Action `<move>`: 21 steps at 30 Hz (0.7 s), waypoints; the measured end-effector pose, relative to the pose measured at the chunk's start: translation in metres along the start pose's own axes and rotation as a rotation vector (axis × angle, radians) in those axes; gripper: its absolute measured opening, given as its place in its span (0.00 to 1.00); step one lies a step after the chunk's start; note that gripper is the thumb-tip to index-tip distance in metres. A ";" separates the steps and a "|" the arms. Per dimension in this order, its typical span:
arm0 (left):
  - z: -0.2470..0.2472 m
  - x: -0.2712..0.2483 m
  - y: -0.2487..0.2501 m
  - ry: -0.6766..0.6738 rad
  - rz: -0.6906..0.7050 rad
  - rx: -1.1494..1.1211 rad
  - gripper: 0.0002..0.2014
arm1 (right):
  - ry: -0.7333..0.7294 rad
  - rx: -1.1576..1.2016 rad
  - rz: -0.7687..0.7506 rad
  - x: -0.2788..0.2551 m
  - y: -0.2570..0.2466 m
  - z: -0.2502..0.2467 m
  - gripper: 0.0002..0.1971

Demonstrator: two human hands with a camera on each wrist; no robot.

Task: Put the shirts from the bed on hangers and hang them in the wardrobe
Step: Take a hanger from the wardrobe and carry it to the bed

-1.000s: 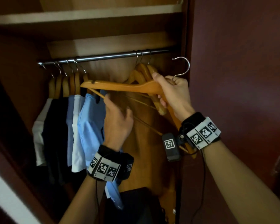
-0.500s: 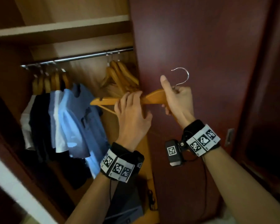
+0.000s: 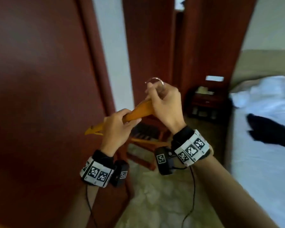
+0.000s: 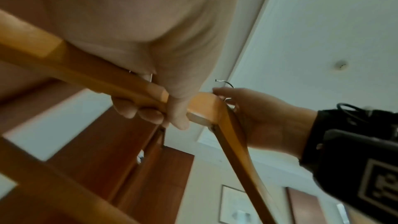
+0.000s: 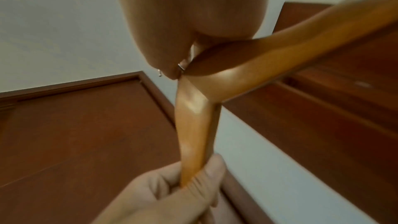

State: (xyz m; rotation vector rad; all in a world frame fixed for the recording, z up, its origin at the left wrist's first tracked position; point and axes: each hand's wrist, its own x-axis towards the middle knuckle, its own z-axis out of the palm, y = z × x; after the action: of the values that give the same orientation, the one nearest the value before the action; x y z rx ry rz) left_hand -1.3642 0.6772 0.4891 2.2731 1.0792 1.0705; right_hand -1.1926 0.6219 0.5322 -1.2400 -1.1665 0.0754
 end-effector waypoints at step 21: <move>0.563 0.048 0.396 -1.013 0.641 -0.313 0.13 | 0.497 -0.184 0.481 -0.035 0.188 -0.635 0.10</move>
State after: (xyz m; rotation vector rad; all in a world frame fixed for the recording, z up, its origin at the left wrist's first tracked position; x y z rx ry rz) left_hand -0.7177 0.4511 0.4075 2.4097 -0.2123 0.1111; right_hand -0.6575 0.2395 0.4511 -1.5727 -0.4399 0.0149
